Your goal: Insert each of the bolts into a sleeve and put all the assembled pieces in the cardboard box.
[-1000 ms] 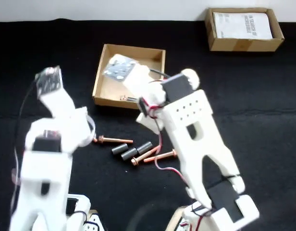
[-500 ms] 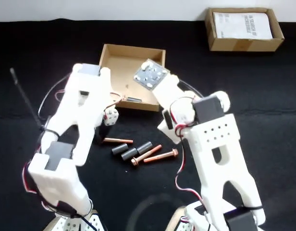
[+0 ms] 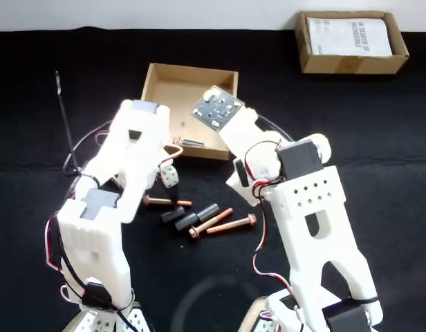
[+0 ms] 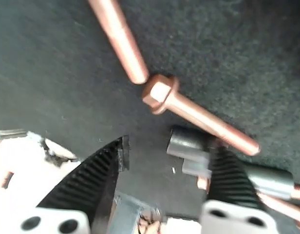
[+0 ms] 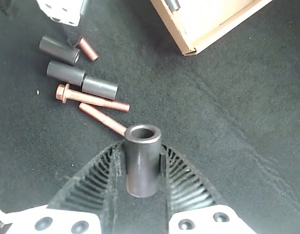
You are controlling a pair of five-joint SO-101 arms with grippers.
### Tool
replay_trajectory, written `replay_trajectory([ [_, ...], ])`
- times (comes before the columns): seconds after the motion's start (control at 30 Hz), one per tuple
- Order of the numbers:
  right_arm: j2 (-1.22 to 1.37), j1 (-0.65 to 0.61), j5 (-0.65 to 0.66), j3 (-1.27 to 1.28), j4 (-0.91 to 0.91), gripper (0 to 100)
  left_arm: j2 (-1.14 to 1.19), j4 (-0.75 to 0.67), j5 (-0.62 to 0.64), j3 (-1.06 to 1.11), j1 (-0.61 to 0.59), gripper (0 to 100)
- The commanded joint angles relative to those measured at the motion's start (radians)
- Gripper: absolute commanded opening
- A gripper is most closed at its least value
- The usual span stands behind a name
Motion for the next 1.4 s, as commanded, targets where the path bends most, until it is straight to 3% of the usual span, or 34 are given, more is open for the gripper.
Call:
replay_trajectory([
  [0.0, -0.039, -0.019, -0.002, 0.007, -0.013, 0.7, -0.004, 0.015, 0.009, -0.031, 0.018, 28],
  [0.4, -0.048, -0.039, 0.015, 0.136, -0.054, 0.7, -0.002, -0.066, 0.011, -0.027, 0.016, 25],
  [1.07, -0.039, -0.054, 0.077, 0.147, -0.056, 0.7, 0.001, -0.193, 0.051, -0.021, 0.018, 25],
  [1.37, -0.038, -0.053, 0.078, 0.148, -0.113, 0.7, 0.180, -0.192, 0.052, -0.027, 0.013, 25],
])
